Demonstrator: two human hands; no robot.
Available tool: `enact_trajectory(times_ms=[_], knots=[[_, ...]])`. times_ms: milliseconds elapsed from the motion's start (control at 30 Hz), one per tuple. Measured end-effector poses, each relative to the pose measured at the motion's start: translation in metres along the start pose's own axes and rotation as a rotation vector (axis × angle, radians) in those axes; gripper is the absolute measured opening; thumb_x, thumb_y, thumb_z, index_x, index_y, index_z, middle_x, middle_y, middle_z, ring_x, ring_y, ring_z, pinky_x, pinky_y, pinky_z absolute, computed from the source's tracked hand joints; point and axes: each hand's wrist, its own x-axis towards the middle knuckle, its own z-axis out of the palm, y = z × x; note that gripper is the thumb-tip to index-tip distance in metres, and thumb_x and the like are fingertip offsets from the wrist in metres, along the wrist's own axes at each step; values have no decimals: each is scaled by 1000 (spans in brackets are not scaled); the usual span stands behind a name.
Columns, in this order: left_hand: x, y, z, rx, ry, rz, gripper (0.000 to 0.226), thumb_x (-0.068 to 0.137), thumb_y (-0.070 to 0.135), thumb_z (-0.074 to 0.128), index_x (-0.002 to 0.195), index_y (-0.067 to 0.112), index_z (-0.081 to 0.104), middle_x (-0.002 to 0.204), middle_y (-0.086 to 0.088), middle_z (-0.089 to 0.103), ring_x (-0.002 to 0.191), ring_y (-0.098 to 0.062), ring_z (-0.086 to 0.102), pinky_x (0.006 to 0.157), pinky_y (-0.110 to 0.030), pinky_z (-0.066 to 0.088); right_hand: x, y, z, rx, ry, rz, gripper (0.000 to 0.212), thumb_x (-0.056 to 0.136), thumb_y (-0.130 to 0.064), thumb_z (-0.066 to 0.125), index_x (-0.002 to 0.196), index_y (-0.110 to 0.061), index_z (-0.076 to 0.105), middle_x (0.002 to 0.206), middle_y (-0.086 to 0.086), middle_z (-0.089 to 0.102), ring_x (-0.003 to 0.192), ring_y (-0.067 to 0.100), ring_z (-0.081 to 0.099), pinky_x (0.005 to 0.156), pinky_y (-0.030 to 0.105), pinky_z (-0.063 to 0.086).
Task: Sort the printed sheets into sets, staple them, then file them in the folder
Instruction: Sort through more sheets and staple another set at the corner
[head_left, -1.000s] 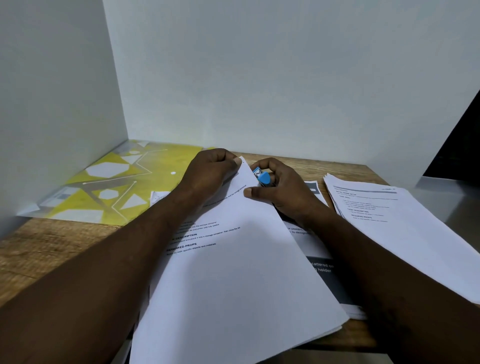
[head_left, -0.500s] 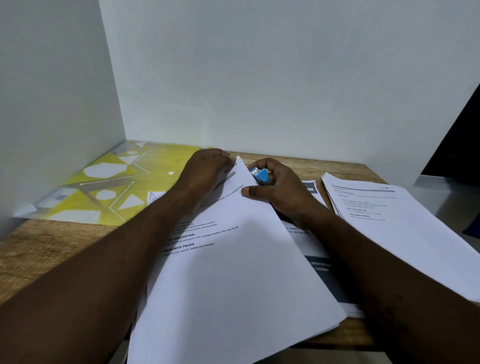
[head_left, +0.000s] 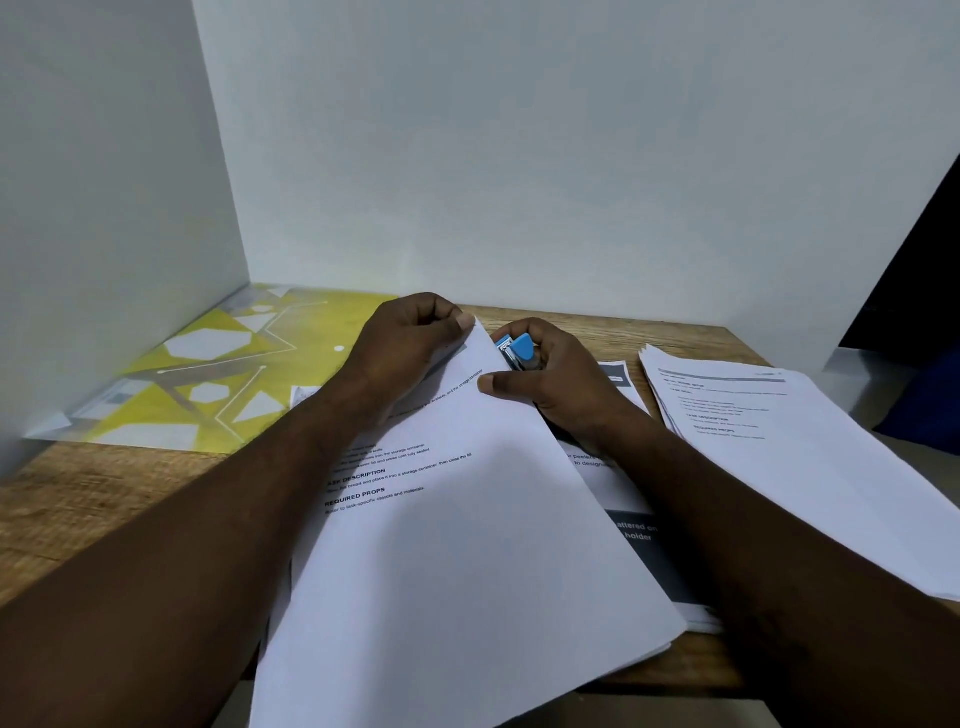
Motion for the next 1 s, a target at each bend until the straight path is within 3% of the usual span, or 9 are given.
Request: enact_trajectory(times_ms=[300,467,600,733,867,1000], knots=[[0,0,0,31,-17,8,22,86,38,67,73,20,66,71,3,59,71,-15,49,75,-34,41,2,1,1,10,-23,-1,45,76,-11,94,112,-19,68,101,10,79,86,27,76,88,57,64],[0,0,-1,23,-15,16,21,86,39,69,76,20,69,72,5,63,70,-14,52,75,-34,44,1,1,0,19,-22,-8,45,76,-12,94,113,-20,68,103,12,78,90,33,77,88,57,63],[0,-1,-1,1,-30,-3,22,85,40,71,78,19,72,75,6,67,73,-12,58,80,-35,48,-1,-1,0,28,-19,-6,45,77,-8,92,115,-17,68,103,13,78,86,29,76,88,56,63],[3,-3,-6,13,-33,-35,21,81,40,75,75,20,73,79,5,71,78,-14,62,87,-38,51,1,1,-3,10,-8,-18,47,75,-14,94,114,-20,69,104,10,78,93,33,76,88,56,63],[3,-7,-9,87,-16,-58,19,84,35,77,78,17,75,76,5,72,74,-14,61,83,-36,51,1,2,-4,9,-26,-12,48,73,-16,95,113,-20,69,103,8,78,86,24,75,87,57,64],[4,-6,-9,116,22,-48,20,90,27,79,78,12,74,72,4,68,68,-14,57,76,-33,48,2,2,-2,70,10,-7,55,65,-36,96,111,-19,70,96,3,78,83,27,72,83,50,63]])
